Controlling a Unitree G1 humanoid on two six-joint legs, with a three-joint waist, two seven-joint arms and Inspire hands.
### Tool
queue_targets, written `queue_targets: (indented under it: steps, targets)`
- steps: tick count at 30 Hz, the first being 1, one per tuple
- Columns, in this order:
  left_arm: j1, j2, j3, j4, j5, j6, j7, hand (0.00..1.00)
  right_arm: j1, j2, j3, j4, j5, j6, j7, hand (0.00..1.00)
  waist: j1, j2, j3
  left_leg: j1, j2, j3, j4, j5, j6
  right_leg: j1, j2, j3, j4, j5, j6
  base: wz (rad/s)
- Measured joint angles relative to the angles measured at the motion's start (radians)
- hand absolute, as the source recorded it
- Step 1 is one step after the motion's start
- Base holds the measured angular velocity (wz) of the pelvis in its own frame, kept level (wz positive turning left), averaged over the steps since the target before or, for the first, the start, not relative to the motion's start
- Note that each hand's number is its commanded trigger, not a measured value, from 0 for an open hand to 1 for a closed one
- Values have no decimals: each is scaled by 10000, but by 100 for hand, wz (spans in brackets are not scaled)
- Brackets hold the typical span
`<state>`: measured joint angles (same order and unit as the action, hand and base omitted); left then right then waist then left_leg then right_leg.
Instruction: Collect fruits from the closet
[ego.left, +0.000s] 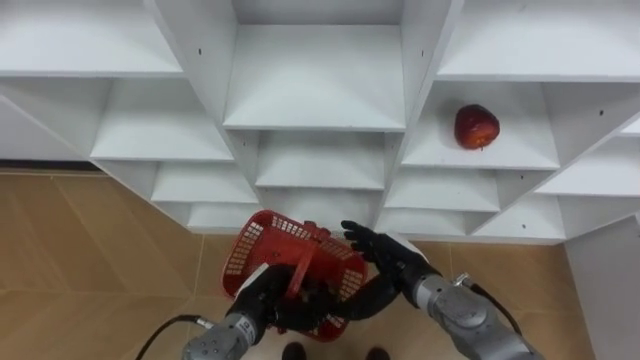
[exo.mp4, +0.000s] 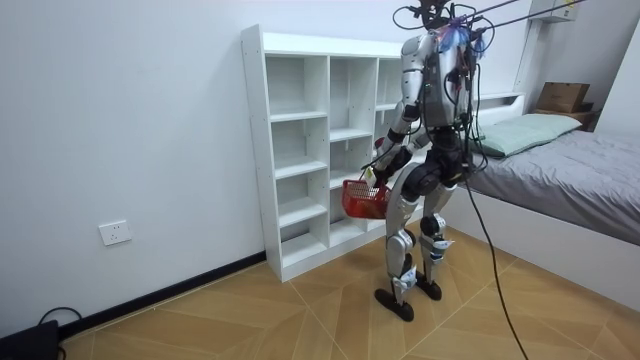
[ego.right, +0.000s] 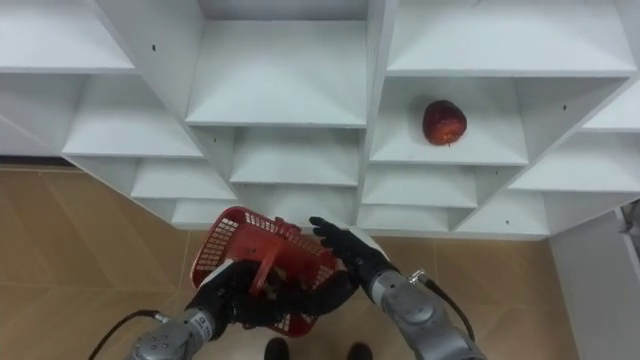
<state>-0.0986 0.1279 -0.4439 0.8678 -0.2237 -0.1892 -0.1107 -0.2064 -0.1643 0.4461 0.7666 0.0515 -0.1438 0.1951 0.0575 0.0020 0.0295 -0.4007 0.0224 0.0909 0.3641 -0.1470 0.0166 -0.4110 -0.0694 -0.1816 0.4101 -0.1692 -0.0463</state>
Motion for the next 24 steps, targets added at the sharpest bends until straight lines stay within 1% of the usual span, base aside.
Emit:
queue_targets:
  steps: [5, 7, 11, 17, 20, 23, 24]
  targets:
    - [10, 0, 139, 120, 5, 0, 210, 100, 48, -26, -3, -297, 0, 0, -14, 0, -4, 20, -4, 105, 17, 4, -62, -4, -7, 142, 31, -19, -129, 2, 3, 0]
    - [22, -20, 302, 121, 26, 1, 227, 100, 225, -53, -131, -657, 3, -28, -76, 0, 6, 18, -5, 177, 11, 25, -115, -5, -9, 168, 38, 27, -132, -1, 7, -2]
    - [70, -9, 498, 124, 23, 2, 429, 100, 372, -65, -178, -739, 14, -94, -96, 0, 4, 14, -7, 413, 10, 109, -238, -7, -14, 329, 67, 144, -175, -17, 29, -6]
    - [103, 5, 505, 124, 20, 1, 420, 100, 923, -78, -394, -1076, 229, -94, -126, 0, -26, 0, -17, 1065, 10, 186, -473, -39, -55, 922, 149, 268, -406, -24, 46, -6]
    - [301, -9, 607, 127, 127, 0, 424, 100, 1191, -84, -399, -1330, 225, -95, -230, 0, -37, -6, -24, 1553, 16, 314, -664, -52, -75, 1356, 211, 359, -602, -13, 53, -12]
    - [467, -24, 893, 125, 210, 0, 428, 100, 1385, -72, -478, -1631, 226, -95, -361, 0, -61, -61, -66, 1960, 24, 431, -928, -54, -100, 1648, 238, 418, -731, -6, 50, -12]
    - [539, -12, 940, 126, 209, -1, 442, 100, 1471, -83, -501, -1750, 226, -95, -408, 0, -93, -91, -124, 2061, 22, 456, -983, -55, -100, 1731, 251, 420, -782, -6, 51, -7]
